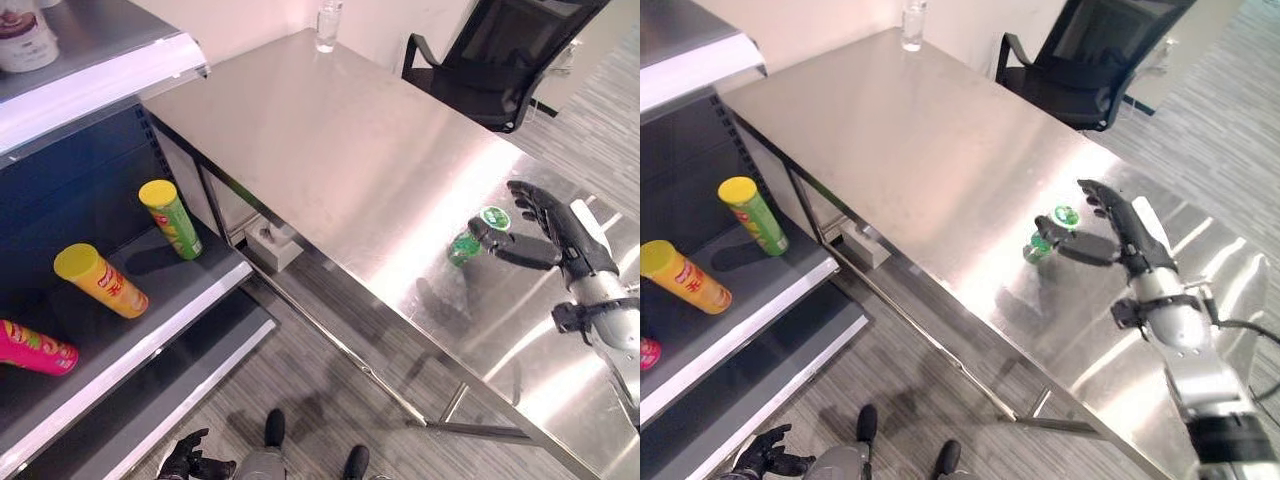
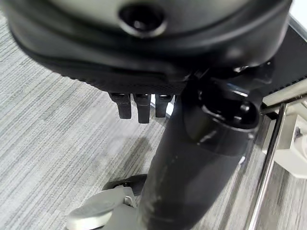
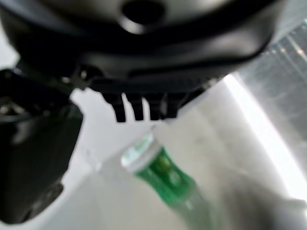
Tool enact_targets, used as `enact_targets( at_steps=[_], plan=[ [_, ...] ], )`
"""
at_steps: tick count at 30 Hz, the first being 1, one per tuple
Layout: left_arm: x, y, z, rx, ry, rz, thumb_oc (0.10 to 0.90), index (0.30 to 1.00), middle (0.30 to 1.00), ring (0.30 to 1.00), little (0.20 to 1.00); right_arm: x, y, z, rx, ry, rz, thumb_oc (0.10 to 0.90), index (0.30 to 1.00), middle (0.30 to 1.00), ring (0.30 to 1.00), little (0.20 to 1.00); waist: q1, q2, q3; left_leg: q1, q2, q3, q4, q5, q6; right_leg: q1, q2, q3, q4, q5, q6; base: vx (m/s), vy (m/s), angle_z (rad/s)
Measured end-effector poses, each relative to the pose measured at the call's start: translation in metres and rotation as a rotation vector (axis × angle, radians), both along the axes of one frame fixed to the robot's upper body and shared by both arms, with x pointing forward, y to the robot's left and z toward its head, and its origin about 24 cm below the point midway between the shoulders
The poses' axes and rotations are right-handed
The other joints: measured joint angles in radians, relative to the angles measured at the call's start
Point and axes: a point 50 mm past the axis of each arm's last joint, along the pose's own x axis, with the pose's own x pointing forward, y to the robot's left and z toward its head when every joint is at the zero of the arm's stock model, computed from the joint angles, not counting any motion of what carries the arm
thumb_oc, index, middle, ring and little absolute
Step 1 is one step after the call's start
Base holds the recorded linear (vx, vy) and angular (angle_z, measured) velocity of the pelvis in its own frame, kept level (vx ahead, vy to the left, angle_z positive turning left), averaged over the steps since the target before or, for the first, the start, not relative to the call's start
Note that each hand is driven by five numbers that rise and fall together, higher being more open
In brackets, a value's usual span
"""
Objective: Put the goods on the table back onto the shelves and tidy them up.
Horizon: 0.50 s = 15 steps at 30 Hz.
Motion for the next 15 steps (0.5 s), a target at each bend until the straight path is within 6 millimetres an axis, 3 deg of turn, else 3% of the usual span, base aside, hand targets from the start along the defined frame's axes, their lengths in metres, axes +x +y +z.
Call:
enact_targets(
  at_steps=[6,9,15],
  plan=[
    [0.000,-0.001,0.000,-0.002,-0.003,-0.001,0.800,0.900,0.900,0.900,0.900,-0.003,-0.003,-0.005,-0.077,0.045,0.001,0.800,0.900,0.900,0.900,0.900,-0.002,0.012,-0.006,0.011,0.001,0.001,0.001,0.010,-0.002,0.011,0.001,-0.009,0.000,0.004,-0.008,0.02,-0.014,0.01],
    [0.001,-0.001,0.000,-0.004,-0.009,-0.002,0.800,0.900,0.900,0.900,0.900,-0.003,-0.017,-0.015,-0.137,0.092,-0.073,0.800,0.900,0.900,0.900,0.900,0.002,0.025,-0.012,0.012,0.003,-0.001,0.000,0.010,-0.003,0.013,0.004,-0.009,0.000,0.002,-0.009,0.02,-0.011,0.01],
    [-0.002,-0.002,-0.001,-0.005,-0.001,0.001,0.800,0.900,0.900,0.900,0.900,-0.003,-0.018,-0.015,-0.155,0.073,-0.102,0.800,0.900,0.900,0.900,0.900,0.003,0.027,-0.012,0.008,0.004,-0.008,0.000,0.007,-0.008,0.013,0.005,-0.013,0.000,0.001,-0.010,0.01,-0.001,0.03]
  ],
)
